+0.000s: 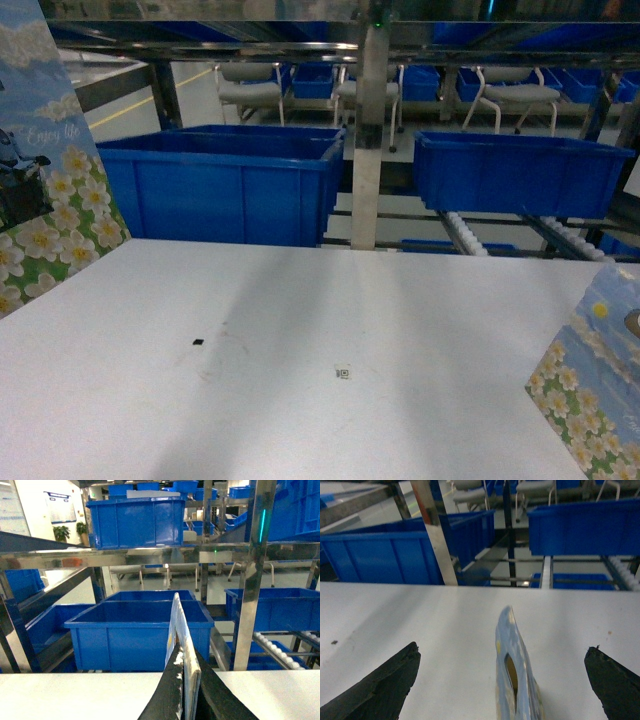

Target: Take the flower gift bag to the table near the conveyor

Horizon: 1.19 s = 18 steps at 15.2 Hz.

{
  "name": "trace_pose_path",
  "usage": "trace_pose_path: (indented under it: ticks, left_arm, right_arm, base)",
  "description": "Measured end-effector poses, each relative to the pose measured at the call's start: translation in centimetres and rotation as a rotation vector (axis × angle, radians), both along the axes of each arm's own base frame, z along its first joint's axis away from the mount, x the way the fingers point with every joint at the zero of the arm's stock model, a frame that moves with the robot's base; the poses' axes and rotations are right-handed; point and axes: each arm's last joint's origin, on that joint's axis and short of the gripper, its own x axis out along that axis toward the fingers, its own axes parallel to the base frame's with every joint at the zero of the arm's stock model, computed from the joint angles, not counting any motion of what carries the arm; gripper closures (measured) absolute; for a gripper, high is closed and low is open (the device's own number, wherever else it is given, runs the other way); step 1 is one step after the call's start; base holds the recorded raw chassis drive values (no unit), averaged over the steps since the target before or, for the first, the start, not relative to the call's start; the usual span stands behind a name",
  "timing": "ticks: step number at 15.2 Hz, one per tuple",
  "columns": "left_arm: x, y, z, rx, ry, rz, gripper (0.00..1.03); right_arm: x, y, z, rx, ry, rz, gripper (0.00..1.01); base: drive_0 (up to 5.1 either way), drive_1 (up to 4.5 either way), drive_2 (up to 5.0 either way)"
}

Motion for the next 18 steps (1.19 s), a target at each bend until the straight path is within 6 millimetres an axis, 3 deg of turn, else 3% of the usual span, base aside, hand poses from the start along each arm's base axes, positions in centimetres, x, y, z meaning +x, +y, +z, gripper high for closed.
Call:
trace_pose_path:
  ticks: [3, 7, 11, 18]
  left_arm:
    - [0.0, 0.0, 0.0, 0.0, 0.0, 0.0, 1.01]
    - [0.0, 0.0, 0.0, 0.0, 0.0, 0.0, 1.01]
    - [0.0, 0.0, 0.0, 0.0, 0.0, 0.0, 1.01]
    - [0.1, 0.1, 0.0, -0.003, -0.007, 0.0, 1.01]
  right_arm:
    - [-2.4, -0.2, 3.7, -0.061, -0.19, -0.127, 0.03]
    - [-6.6, -1.9, 5.1, -0.12, -0.192, -0.233, 0.03]
    - [-11.3, -1.7, 6.5, -0.091, -0.188, -0.282, 0.03]
    - [-11.3, -1.7, 6.4, -0.078, -0.182, -0.284, 0.03]
  base:
    - [0.0, 0.0, 0.0]
    - [0.0, 0.0, 0.0]
    - [0.0, 0.0, 0.0]
    - [0.0, 0.0, 0.0]
